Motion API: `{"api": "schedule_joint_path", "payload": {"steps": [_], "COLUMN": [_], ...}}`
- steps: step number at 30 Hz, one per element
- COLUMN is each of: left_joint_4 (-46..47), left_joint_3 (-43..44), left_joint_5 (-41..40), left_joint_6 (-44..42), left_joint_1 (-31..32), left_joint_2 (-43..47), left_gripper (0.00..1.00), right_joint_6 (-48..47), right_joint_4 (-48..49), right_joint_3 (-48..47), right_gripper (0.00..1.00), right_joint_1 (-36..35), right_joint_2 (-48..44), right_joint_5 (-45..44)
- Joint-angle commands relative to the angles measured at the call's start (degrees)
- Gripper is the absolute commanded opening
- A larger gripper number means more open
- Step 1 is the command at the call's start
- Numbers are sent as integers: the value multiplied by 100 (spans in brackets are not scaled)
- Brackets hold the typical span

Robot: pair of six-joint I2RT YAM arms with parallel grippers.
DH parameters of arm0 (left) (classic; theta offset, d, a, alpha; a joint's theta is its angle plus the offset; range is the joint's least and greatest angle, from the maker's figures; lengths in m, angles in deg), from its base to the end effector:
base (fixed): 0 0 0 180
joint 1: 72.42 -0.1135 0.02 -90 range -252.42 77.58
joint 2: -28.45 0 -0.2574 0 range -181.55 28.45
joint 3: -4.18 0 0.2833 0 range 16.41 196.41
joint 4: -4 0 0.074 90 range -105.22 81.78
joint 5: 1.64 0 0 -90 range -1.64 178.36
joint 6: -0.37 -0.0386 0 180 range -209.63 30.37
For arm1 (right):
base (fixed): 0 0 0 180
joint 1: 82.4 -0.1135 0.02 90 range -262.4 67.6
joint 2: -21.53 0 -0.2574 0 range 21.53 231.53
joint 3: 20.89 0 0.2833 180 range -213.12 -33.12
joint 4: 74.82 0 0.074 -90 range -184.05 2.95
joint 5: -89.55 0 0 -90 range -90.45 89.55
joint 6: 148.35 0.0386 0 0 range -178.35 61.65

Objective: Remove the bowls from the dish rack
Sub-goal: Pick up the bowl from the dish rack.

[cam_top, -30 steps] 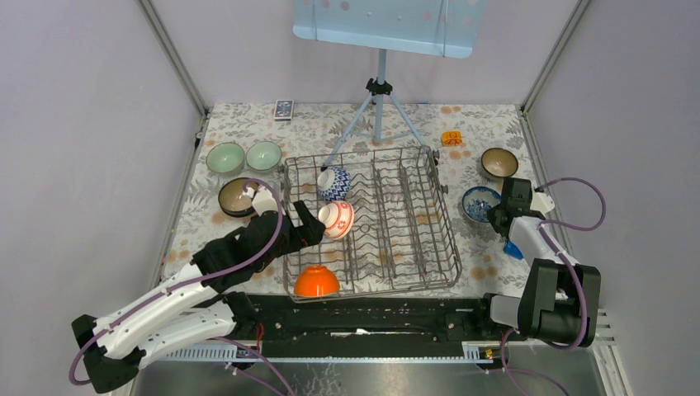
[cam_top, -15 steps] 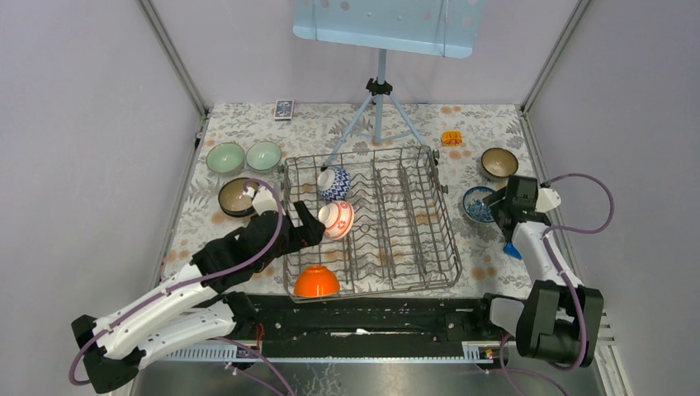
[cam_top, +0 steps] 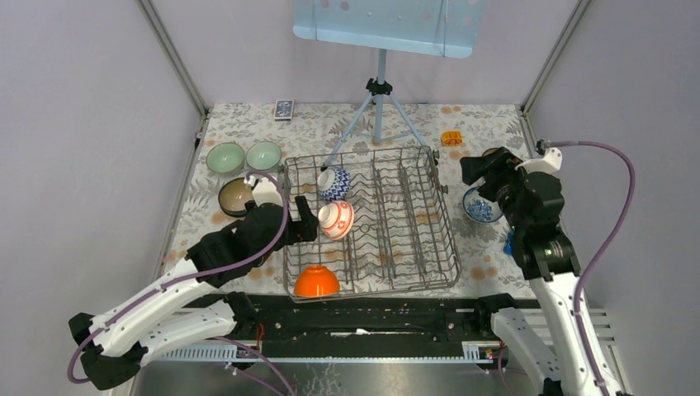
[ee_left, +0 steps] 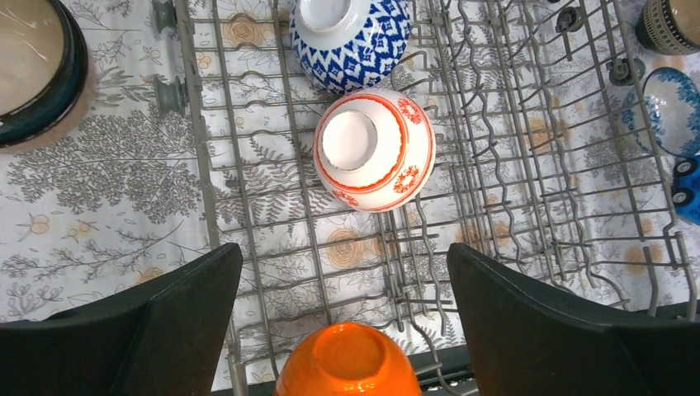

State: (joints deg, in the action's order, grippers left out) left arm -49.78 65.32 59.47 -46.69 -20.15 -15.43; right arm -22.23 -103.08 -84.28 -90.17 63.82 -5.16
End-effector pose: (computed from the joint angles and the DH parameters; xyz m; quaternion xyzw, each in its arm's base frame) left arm 0.1320 -0.1402 0.3118 -0.0415 0.8711 -0.1716 0.4583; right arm 0.2040 0.0246 0.3747 0.2098 0.7198 0.2185 0.6246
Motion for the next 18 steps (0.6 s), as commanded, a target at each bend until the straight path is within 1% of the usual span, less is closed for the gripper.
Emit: {"api": "schedule_joint_path", "payload": {"steps": [1, 4, 6, 8, 10, 14, 16, 18], "left_joint_4": [8, 251, 430, 659, 906, 1175, 1174, 1217], "left_joint_3": [206, 115, 9, -116, -248, -264, -162, -92], "left_joint_5": [-71, 158, 84, 20, 17, 170, 312, 407], "left_joint_6": [-461, -643, -591, -507, -416, -306, -329, -327], "left_joint_1": [-21, -16, -19, -23, -19, -21, -16, -32], "left_joint_2": [35, 64, 116, 176, 207, -58, -325, -549], "left_gripper": [99, 99, 99, 99, 99, 99, 99, 99], "right_joint_6": [-746, -930, -959, -949, -844, -406, -267, -314], "right_joint_4": [-223, -380, -304, -127, 347, 2133, 2424, 2380], "right_joint_3": [-374, -457, -440, -317, -17, 861, 751, 318], "right_gripper": [80, 81, 82, 82, 84, 87, 90, 92], "right_joint_1": [-700, -1576, -2151, -2795, -3289, -3429, -3418, -3415], "right_joint_2": [-111, -12, 209, 435, 634, 1117, 1709, 2416], "right_joint_5": [1312, 1433, 1449, 1100, 541, 515, 625, 884]}}
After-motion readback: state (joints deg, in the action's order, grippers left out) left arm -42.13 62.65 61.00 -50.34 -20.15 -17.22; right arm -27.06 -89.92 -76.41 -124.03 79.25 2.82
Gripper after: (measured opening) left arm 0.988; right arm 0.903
